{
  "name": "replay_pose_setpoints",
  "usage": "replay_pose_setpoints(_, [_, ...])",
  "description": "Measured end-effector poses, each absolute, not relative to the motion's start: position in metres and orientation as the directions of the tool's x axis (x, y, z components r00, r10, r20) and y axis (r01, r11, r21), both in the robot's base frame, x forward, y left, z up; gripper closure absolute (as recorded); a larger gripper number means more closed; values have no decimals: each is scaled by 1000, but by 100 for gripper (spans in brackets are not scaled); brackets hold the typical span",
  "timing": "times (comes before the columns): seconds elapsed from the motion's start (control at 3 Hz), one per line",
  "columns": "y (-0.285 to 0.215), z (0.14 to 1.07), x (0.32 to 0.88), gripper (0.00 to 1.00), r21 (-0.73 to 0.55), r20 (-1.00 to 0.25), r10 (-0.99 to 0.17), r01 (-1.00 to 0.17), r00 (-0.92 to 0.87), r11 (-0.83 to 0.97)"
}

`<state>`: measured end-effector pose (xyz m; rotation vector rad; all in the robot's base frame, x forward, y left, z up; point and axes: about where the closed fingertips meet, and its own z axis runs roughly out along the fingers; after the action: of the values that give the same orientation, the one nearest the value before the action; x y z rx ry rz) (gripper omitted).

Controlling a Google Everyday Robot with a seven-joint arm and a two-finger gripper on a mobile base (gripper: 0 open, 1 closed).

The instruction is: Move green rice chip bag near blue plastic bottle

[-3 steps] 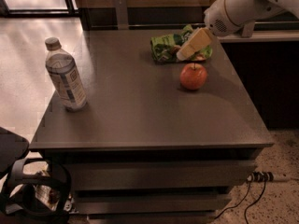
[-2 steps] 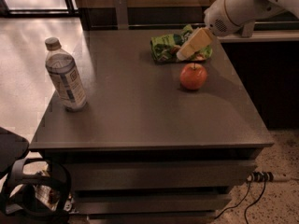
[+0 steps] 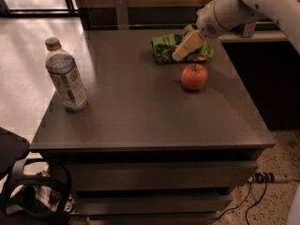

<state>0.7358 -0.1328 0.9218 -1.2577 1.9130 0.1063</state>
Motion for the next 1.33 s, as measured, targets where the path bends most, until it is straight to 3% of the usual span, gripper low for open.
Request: replay_pose_setpoints(1.33, [-104,874,808,0,-447,-620,-776,-760,-116,472])
